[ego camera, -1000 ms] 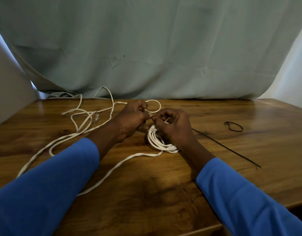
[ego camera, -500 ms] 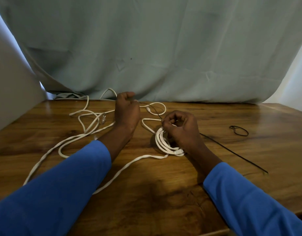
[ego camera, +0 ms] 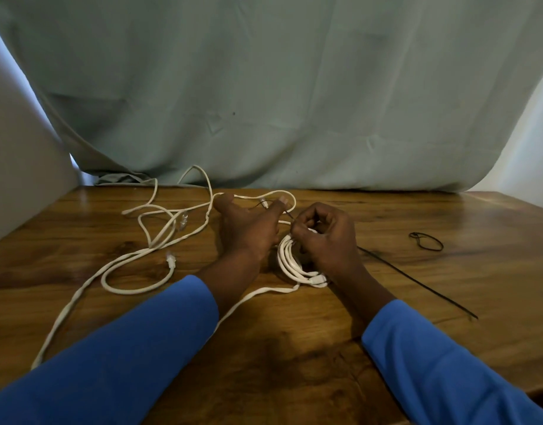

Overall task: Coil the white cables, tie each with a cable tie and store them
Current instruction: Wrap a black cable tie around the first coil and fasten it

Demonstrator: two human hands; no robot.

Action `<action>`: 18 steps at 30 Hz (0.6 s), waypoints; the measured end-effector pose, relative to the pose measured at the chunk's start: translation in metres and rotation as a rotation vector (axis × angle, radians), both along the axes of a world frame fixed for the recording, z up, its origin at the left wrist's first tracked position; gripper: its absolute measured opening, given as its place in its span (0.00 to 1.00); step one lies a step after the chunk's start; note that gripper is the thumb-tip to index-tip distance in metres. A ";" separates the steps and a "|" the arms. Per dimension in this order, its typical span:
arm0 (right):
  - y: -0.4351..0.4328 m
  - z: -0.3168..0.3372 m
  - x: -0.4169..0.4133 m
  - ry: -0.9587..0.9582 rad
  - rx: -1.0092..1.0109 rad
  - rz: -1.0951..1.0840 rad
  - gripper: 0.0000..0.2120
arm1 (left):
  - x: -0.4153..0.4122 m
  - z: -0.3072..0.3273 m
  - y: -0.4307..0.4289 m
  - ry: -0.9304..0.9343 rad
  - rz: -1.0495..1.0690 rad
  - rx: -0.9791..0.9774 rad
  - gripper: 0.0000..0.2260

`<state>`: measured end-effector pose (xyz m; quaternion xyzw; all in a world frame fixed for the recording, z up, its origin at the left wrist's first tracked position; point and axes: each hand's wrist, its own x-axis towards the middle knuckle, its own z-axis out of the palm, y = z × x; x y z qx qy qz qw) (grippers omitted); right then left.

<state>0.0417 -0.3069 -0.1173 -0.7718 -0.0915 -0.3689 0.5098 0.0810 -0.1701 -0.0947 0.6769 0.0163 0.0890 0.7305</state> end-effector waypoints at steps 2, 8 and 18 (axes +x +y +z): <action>0.001 0.000 0.000 -0.019 -0.003 -0.015 0.07 | -0.001 -0.001 0.001 -0.050 0.070 0.155 0.43; 0.001 0.001 -0.001 -0.031 -0.008 -0.059 0.07 | -0.010 0.006 0.007 -0.229 0.028 0.592 0.20; 0.009 0.006 -0.006 -0.005 -0.043 -0.029 0.06 | -0.005 0.012 0.008 -0.296 -0.158 0.314 0.12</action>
